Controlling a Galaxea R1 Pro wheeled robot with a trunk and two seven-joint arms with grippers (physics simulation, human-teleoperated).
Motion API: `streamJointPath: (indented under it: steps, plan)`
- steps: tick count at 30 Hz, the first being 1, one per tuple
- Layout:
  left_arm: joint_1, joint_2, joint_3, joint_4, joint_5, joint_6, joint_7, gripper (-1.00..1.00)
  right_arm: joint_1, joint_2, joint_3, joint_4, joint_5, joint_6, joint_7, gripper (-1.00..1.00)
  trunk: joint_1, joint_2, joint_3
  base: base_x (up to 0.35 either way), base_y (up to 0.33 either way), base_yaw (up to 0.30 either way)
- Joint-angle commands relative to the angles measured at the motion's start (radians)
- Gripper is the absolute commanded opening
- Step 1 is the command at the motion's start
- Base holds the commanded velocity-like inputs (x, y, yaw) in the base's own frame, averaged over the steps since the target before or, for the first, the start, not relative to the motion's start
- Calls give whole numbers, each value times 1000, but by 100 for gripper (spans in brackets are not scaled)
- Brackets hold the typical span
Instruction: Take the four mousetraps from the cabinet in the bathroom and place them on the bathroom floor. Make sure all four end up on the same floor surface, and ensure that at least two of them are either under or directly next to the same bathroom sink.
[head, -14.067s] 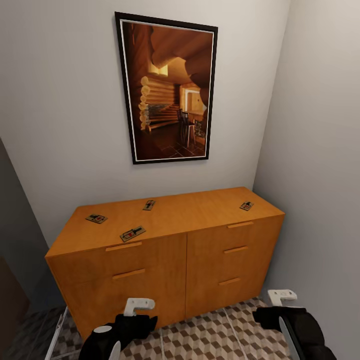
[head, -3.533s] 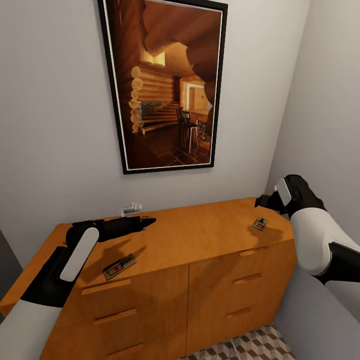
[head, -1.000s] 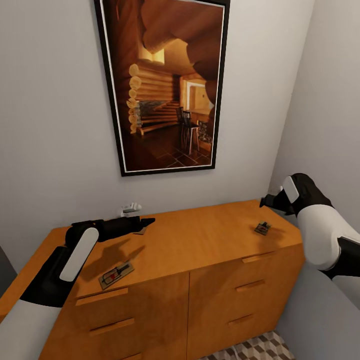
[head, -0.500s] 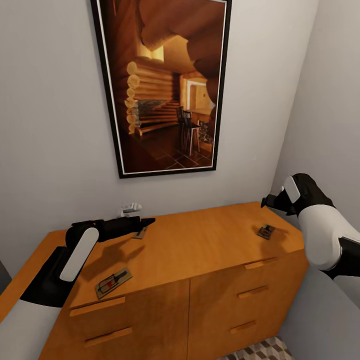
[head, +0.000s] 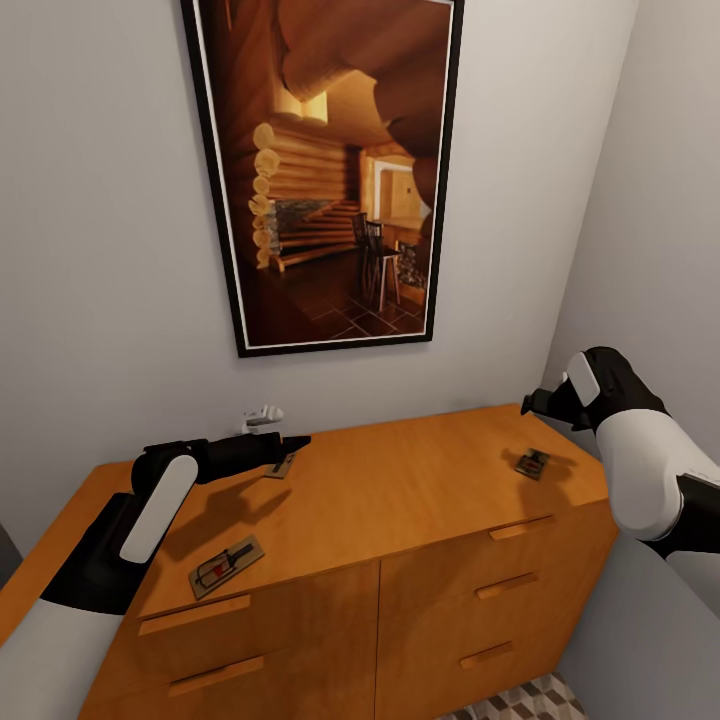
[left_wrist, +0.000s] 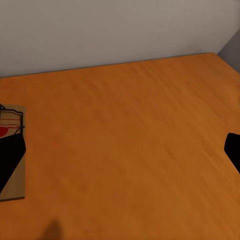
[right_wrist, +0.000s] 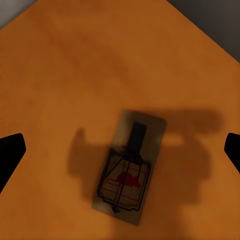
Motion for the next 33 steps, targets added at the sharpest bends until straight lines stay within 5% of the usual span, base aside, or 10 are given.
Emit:
streamJointPath:
  steps: [1,33]
  plan:
    - [-1,1,-1,0,-5,3,-4,100,-1,1,-5,-1,0,3,-2,100,0,-1,-1,1,0,0]
    - [-1,1,-1,0,-5,4,-4,100,-1,-1,-21,-3,4,3,4,100,0,-1,-1,0,0,-18]
